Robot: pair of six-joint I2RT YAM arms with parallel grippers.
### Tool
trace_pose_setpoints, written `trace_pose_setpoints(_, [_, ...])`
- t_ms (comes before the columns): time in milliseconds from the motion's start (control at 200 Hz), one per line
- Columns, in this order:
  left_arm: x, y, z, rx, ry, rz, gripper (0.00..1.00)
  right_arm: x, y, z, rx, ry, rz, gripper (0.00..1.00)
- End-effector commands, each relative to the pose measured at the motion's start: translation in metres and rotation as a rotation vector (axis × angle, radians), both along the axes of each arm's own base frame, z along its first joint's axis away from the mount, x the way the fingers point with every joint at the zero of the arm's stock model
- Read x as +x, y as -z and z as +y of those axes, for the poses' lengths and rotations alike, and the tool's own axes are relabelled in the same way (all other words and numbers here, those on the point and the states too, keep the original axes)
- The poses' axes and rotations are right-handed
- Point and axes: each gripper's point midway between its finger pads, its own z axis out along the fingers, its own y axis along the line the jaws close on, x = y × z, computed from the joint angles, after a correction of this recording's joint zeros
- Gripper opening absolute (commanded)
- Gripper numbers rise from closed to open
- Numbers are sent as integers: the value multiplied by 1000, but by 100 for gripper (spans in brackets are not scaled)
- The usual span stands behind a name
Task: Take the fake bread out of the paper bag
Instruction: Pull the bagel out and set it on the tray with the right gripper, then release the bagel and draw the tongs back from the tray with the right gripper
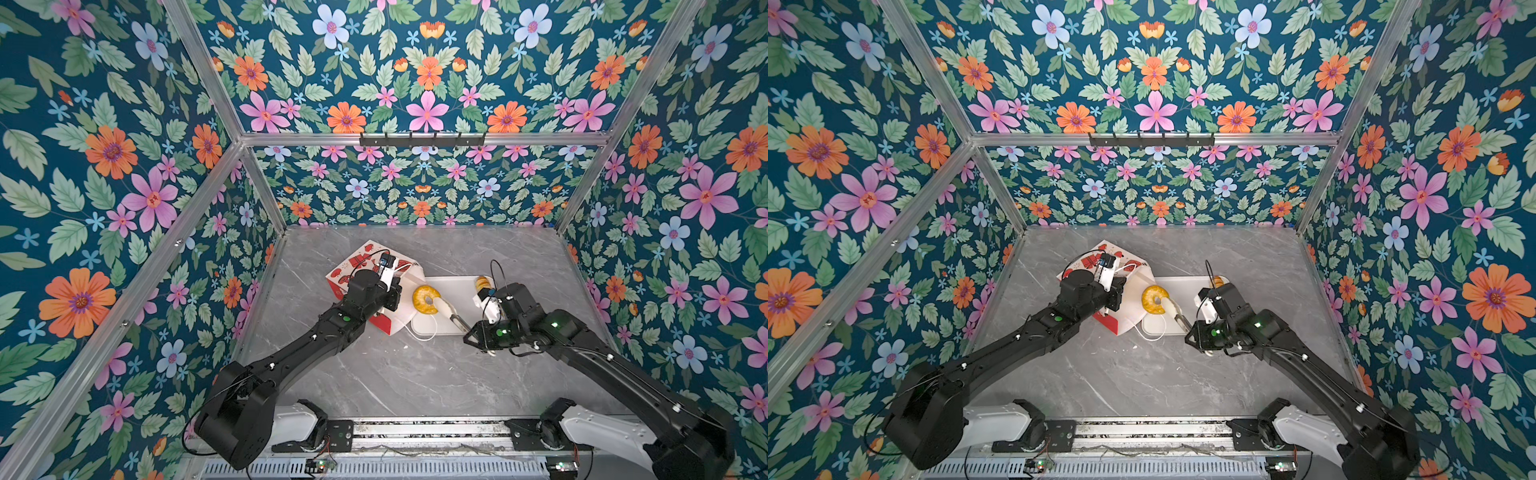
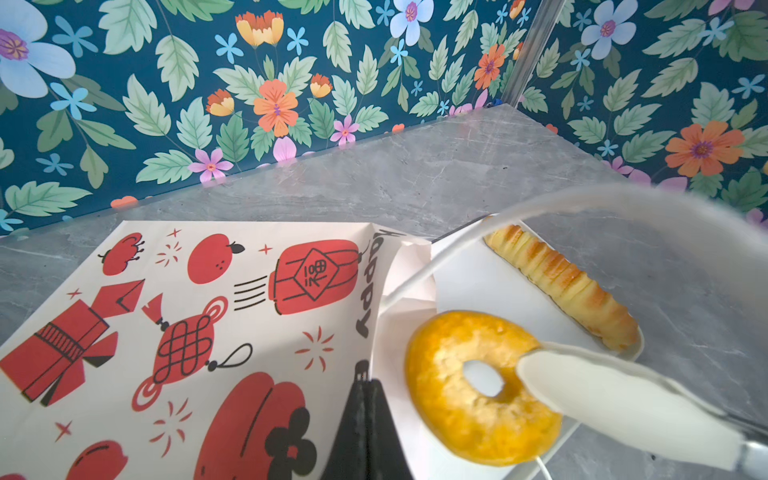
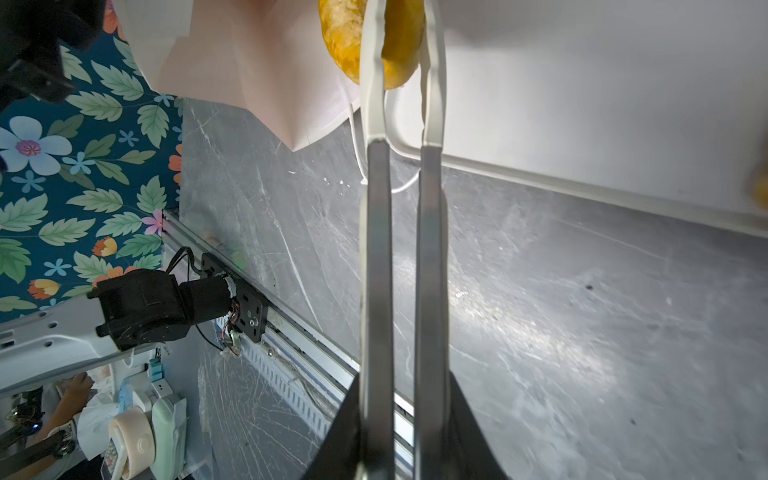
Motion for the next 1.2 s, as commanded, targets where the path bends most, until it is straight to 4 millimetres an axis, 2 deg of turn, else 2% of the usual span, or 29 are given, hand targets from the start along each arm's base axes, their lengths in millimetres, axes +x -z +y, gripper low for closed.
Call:
trace_pose_setpoints(0, [7,-10,2,-27,-33,-29,0,-11,-2,-27,-66,37,-22,20])
trace_pose_setpoints(110, [6,-10,3,-31,-39,-34,0,-11,-6,-43,-88,82,-42,21])
trace_pose_setpoints(225, [4,-8,5,-30,-38,-32,0,-2,6,-54,-152,135,-38,22])
trace_pose_setpoints(395, [1,-10,6,-28,-35,-37,0,23,32,-55,-111,205,31,23])
trace_pose_setpoints(710, [-1,-8,4,-34,-18,-31,0,68,40,-57,-47,246,16,23])
trace_pose_setpoints(945, [-1,-6,2,-38,-13,-30,0,82,51,-57,-48,243,42,22])
trace_pose_setpoints(1090, [0,-3,0,-38,-7,-26,0,84,58,-57,-57,247,73,22])
trace_pose_setpoints(1195, [0,-2,0,-40,-4,-24,0,83,59,-61,-75,262,78,28])
